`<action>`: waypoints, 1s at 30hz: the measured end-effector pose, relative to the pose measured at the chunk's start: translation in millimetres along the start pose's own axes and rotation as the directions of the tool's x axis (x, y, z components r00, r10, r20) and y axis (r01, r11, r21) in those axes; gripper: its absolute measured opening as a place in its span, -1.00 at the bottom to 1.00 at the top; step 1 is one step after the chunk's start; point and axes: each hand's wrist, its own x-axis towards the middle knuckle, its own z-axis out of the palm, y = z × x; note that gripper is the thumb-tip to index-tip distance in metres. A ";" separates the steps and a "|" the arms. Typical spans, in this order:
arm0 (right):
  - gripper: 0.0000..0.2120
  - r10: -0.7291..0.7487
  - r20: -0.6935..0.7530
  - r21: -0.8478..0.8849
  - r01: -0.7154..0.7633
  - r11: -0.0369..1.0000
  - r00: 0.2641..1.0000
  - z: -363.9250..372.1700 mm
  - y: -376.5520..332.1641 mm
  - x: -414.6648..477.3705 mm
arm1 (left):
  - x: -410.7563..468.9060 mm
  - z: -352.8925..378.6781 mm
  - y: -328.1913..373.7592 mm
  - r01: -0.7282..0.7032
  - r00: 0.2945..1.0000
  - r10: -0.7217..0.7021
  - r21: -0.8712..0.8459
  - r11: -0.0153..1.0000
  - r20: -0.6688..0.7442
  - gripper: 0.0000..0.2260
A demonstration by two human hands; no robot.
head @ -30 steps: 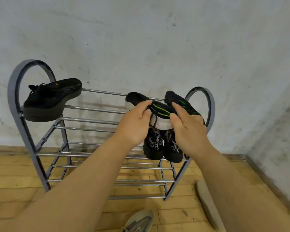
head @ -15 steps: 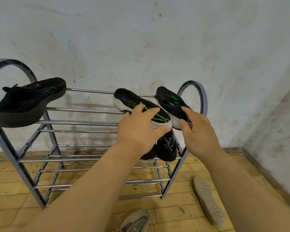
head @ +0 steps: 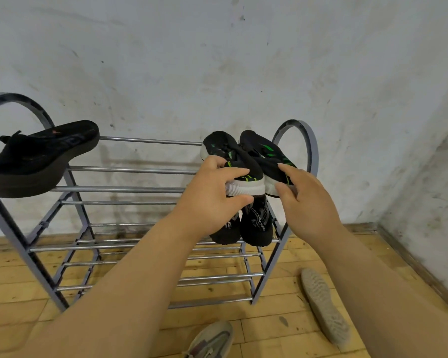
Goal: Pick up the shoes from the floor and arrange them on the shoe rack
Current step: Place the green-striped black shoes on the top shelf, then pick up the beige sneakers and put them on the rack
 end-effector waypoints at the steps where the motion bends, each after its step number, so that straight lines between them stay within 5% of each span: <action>1: -0.58 0.000 0.001 0.005 0.000 1.000 1.000 -0.3 0.5 -0.2 | 1.6 0.2 0.0 -0.004 1.000 0.004 -0.003 1.000 0.010 -0.47; 9: -0.59 0.002 -0.017 0.029 -0.002 1.000 1.000 0.4 0.0 -2.2 | 11.5 -2.3 -2.6 0.064 0.998 -0.064 -0.013 0.998 0.003 -0.19; 19: -0.59 0.005 -0.039 0.020 -0.004 1.000 0.999 0.4 -5.6 -5.4 | 5.4 4.5 -7.1 0.037 0.997 -0.029 0.109 0.993 -0.078 -0.25; 25: -0.71 -0.091 -0.226 -0.128 0.063 0.990 0.970 -0.8 -24.4 -30.5 | -29.4 -14.0 -10.8 -0.019 1.000 0.019 0.219 0.975 0.000 -0.23; 28: -0.78 -0.093 -0.119 -0.030 0.090 0.995 0.988 -3.9 -40.1 -45.0 | -57.7 -32.5 -16.6 0.000 0.999 -0.010 0.252 0.968 0.037 -0.25; 30: -0.79 -0.085 0.131 0.009 0.085 0.996 0.988 -1.9 -47.6 -55.2 | -80.0 -46.5 -26.6 0.019 0.994 -0.054 0.331 0.943 0.096 -0.28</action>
